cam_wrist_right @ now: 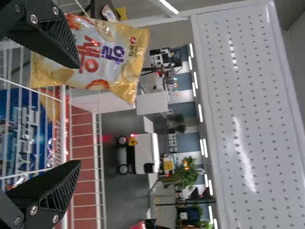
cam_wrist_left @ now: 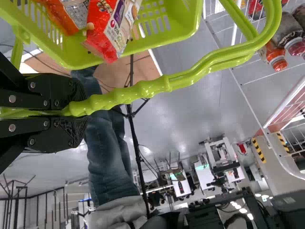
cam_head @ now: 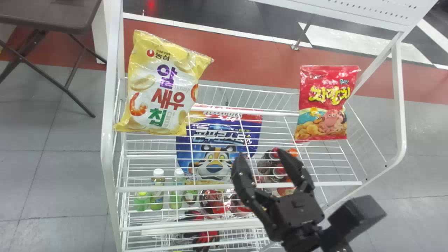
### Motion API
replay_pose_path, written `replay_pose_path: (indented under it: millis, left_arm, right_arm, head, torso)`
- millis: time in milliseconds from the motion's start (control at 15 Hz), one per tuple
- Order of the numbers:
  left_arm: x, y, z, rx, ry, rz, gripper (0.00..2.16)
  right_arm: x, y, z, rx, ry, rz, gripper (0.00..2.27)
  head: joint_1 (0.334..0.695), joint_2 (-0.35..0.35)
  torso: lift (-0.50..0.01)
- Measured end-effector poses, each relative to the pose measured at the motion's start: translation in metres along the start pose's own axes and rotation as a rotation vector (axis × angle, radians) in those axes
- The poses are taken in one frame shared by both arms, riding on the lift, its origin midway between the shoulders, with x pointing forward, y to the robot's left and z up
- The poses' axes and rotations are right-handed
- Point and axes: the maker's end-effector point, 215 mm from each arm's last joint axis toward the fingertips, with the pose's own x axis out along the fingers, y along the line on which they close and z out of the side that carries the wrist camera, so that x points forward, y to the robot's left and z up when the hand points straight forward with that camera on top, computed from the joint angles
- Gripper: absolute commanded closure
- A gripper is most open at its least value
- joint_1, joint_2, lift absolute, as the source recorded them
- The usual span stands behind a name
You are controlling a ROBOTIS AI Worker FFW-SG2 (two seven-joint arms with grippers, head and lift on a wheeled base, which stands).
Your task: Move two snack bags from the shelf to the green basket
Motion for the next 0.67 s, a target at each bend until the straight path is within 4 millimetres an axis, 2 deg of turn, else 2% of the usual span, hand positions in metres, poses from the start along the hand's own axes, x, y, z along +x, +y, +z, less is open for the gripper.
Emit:
replay_pose_path:
  millis: [67,200,667]
  left_arm:
    - [-0.0002,-0.0007,-0.0012,-0.001,0.001,-0.003,2.04]
    - [-0.0013,-0.0003,-0.0046,-0.006,0.003,-0.003,2.04]
    - [-0.0018,-0.002,-0.0059,-0.005,-0.001,-0.005,2.04]
  right_arm:
    - [0.0002,0.003,-0.0104,0.009,0.047,0.003,0.11]
    - [-0.0001,0.0049,-0.0179,0.016,0.086,0.006,0.11]
    - [-0.001,0.0057,-0.0177,0.01,0.091,0.019,0.11]
  head:
    - [0.695,-0.35]
    - [0.695,-0.35]
    - [0.695,-0.35]
  torso:
    - [-0.016]
    - [-0.016]
    - [-0.016]
